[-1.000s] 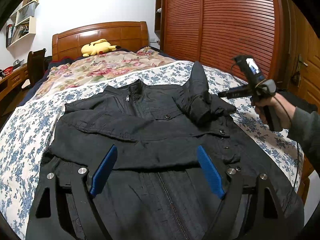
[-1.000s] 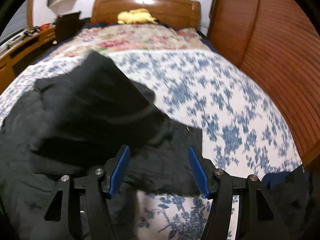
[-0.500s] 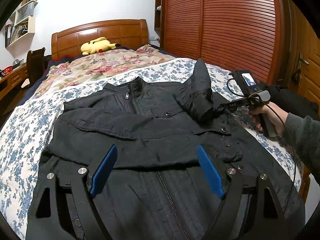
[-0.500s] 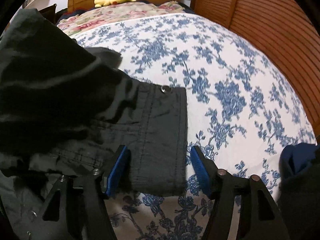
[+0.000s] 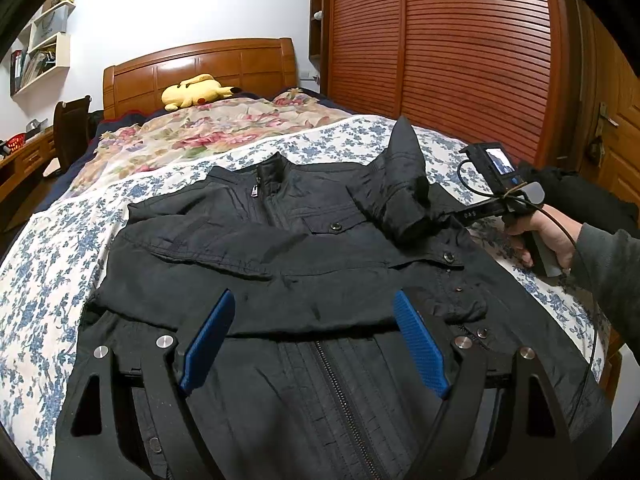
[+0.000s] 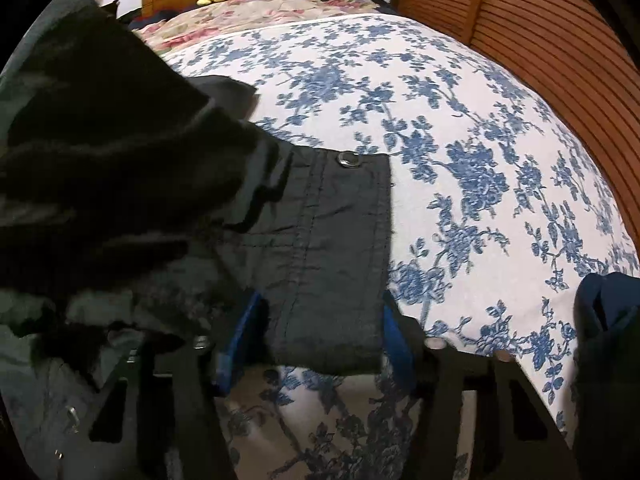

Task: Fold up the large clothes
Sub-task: 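Lift the sleeve cuff with the right tool and fold it toward the collar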

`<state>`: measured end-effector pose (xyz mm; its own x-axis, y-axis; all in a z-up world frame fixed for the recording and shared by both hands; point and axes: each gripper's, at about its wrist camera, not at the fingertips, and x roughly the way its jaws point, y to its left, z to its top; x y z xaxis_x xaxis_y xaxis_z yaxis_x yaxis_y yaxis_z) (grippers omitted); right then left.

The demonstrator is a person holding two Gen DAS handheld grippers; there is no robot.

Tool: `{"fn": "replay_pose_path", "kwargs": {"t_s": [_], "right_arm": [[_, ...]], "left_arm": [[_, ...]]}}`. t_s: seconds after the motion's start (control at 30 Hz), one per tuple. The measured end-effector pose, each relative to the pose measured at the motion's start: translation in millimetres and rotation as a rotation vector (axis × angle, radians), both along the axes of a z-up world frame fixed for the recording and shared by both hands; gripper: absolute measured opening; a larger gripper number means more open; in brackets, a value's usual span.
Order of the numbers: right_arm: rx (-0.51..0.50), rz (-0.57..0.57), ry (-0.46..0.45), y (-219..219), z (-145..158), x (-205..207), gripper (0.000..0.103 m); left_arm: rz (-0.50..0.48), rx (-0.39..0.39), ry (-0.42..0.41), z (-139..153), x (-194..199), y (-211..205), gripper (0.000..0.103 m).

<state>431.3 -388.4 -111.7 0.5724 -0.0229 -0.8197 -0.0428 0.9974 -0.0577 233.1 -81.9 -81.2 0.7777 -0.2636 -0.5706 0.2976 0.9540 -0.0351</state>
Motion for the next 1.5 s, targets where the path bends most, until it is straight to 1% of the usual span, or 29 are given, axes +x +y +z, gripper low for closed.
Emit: {"fn": "replay_pose_path", "kwargs": {"t_s": [0.1,0.2,0.23,0.27,0.3,0.47,0.63,0.87,0.97,1.07,1.2,1.37,1.5], "right_arm": [[-0.020,0.033,0.010,7.7,4.9,-8.4,0.028],[-0.065,0.051,-0.006,15.9,14.1,-19.7,0.019],[-0.070,0.052,-0.020,17.5,19.1,-24.1,0.018],[-0.071,0.053,-0.037,18.7,25.5,-28.9,0.013],[-0.073,0.051,-0.055,20.4,32.3,-33.3,0.012],[-0.095,0.056,-0.153,27.3,72.9,-59.5,0.009],[-0.113,0.073,-0.262,38.8,123.0,-92.3,0.009],[-0.155,0.154,-0.406,84.0,181.3,-143.6,0.009],[-0.172,0.198,-0.455,109.7,196.7,-165.0,0.009],[-0.183,0.249,-0.481,133.6,201.4,-183.2,0.009],[-0.195,0.321,-0.490,163.6,201.4,-197.4,0.009],[-0.171,0.402,-0.501,181.1,195.4,-207.3,0.009],[-0.168,0.461,-0.493,192.4,189.7,-213.0,0.009]], "left_arm": [[0.003,-0.002,-0.004,0.7,-1.2,3.0,0.083],[0.009,-0.006,-0.012,3.0,-4.4,7.7,0.083],[0.010,-0.008,-0.015,3.7,-5.6,8.8,0.083],[0.013,-0.010,-0.018,4.4,-7.0,10.5,0.083],[0.017,-0.012,-0.020,5.4,-8.4,13.2,0.083],[0.034,-0.015,-0.031,9.8,-15.2,24.1,0.083],[0.057,-0.023,-0.047,16.7,-25.2,42.1,0.083],[0.091,-0.034,-0.072,26.0,-40.7,72.1,0.083],[0.108,-0.035,-0.079,28.2,-47.9,85.8,0.083],[0.124,-0.031,-0.086,29.8,-55.1,98.9,0.083],[0.151,-0.033,-0.096,32.0,-64.5,119.6,0.083],[0.183,-0.044,-0.094,32.5,-68.3,138.8,0.083],[0.195,-0.044,-0.097,32.6,-69.5,144.9,0.083]]}}
